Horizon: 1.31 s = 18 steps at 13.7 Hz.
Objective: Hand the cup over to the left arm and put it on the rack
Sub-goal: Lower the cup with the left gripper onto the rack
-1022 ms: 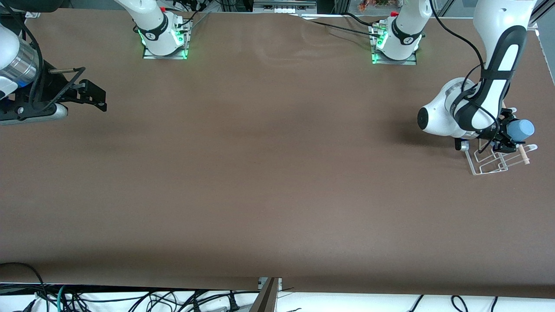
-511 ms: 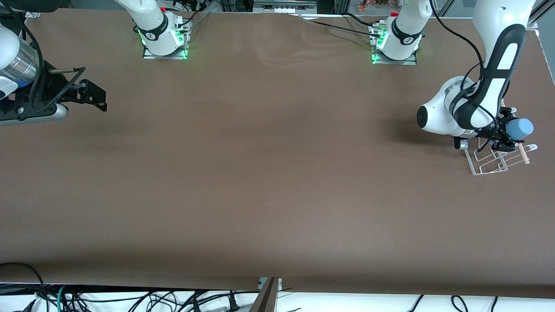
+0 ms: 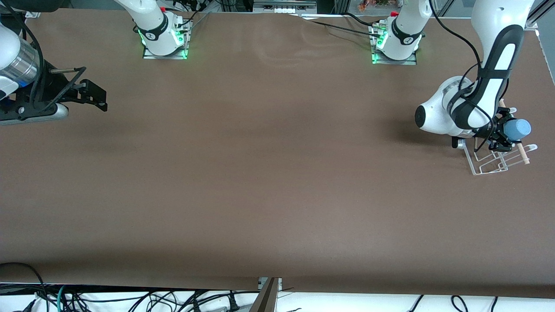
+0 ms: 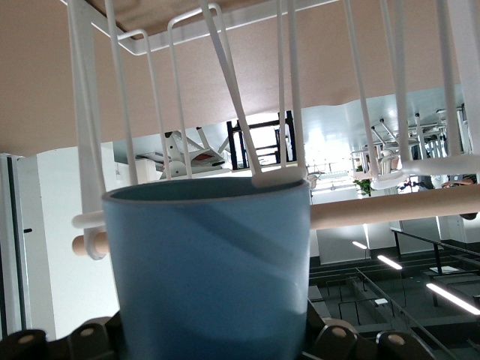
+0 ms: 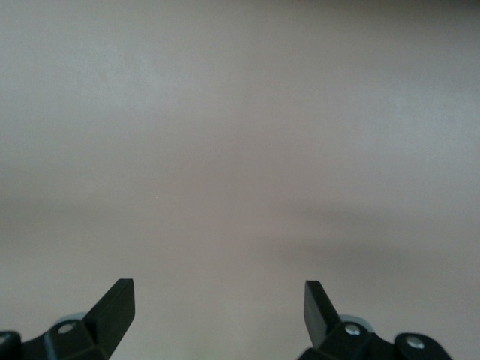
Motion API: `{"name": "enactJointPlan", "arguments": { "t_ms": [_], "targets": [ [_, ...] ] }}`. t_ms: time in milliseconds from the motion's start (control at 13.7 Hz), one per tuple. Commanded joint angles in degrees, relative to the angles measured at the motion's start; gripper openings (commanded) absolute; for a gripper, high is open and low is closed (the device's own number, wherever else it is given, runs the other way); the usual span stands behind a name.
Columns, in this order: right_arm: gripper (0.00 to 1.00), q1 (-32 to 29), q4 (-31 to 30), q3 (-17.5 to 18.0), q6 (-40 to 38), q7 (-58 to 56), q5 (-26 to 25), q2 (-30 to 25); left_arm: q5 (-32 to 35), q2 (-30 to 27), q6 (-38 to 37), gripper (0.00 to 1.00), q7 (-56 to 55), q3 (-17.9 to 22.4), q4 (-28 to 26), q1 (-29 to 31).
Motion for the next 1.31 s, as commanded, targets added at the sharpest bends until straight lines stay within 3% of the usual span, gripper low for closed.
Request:
{"name": "enactJointPlan", "arguments": {
  "t_ms": [0,657,730,803,1241],
  "targets": [
    [1.00,0.00,1.17,0.28,-0.14,0.05,-0.03,0.43,-0.25,3.29,3.86,0.00,-3.00,-0.10,-2.30,0.61],
    [1.00,0.00,1.17,0.28,-0.14,0.05,-0.03,0.34,0.37,5.05,5.36,0.00,-3.61,-0.10,-2.22,0.96],
    [1.00,0.00,1.17,0.28,-0.14,0.05,-0.03,0.34,0.37,5.05,5.36,0.70,-3.09,-0.10,-2.04,0.87],
    [1.00,0.00,1.17,0.28,-0.14,0.05,-0.03,0.34,0.28,4.87,5.27,1.00,-3.08,-0.10,-1.78,0.87],
    [1.00,0.00,1.17,0.28,-0.14,0.05,-0.03,0.34,-1.82,2.07,4.57,1.00,-2.73,-1.60,-0.28,0.61]
  ]
}}
